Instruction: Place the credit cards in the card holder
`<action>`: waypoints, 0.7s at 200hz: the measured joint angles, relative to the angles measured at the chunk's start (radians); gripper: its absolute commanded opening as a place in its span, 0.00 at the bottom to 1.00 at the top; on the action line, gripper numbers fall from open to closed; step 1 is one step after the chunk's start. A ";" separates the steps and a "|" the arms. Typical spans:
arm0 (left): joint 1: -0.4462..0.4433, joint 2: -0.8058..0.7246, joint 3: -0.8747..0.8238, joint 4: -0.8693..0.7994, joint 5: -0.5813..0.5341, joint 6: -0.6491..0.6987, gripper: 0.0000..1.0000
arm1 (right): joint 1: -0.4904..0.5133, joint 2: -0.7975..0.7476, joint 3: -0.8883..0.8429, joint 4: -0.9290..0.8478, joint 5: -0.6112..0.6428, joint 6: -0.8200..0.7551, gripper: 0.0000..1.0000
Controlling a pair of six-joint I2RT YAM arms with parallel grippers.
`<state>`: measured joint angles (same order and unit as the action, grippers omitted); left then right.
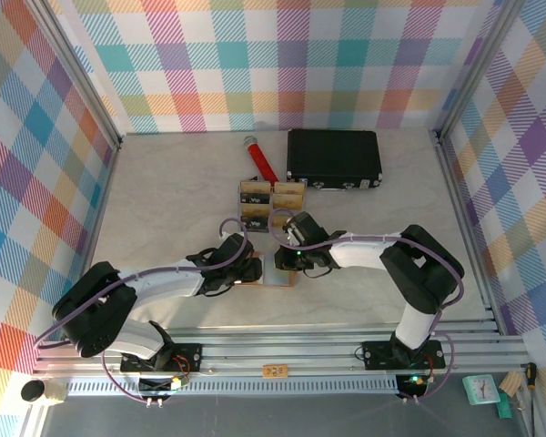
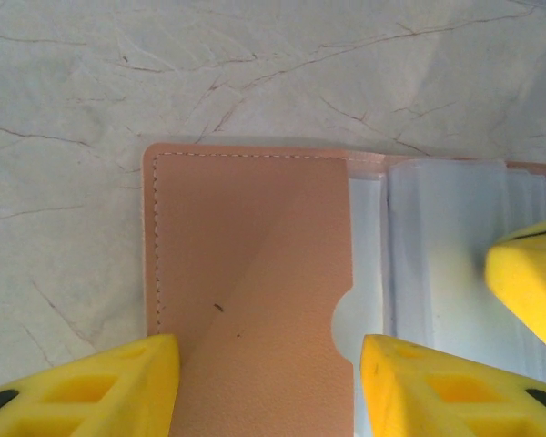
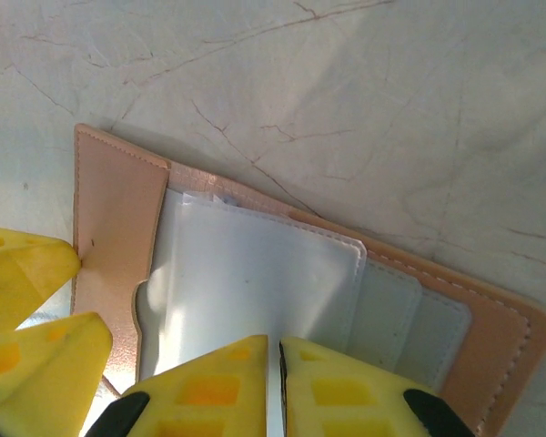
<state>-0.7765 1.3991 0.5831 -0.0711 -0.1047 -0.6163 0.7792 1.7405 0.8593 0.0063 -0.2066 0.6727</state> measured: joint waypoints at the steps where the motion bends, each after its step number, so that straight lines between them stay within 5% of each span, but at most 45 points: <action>1: 0.000 -0.001 0.000 0.000 0.000 0.000 0.55 | 0.000 0.000 0.000 0.000 0.000 0.000 0.14; 140: -0.002 -0.023 -0.018 0.030 0.017 0.014 0.55 | -0.001 -0.053 0.023 -0.051 0.034 -0.016 0.14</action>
<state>-0.7784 1.3766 0.5652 -0.0414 -0.0879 -0.6025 0.7784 1.6871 0.8825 -0.0448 -0.1726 0.6563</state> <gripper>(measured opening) 0.554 0.136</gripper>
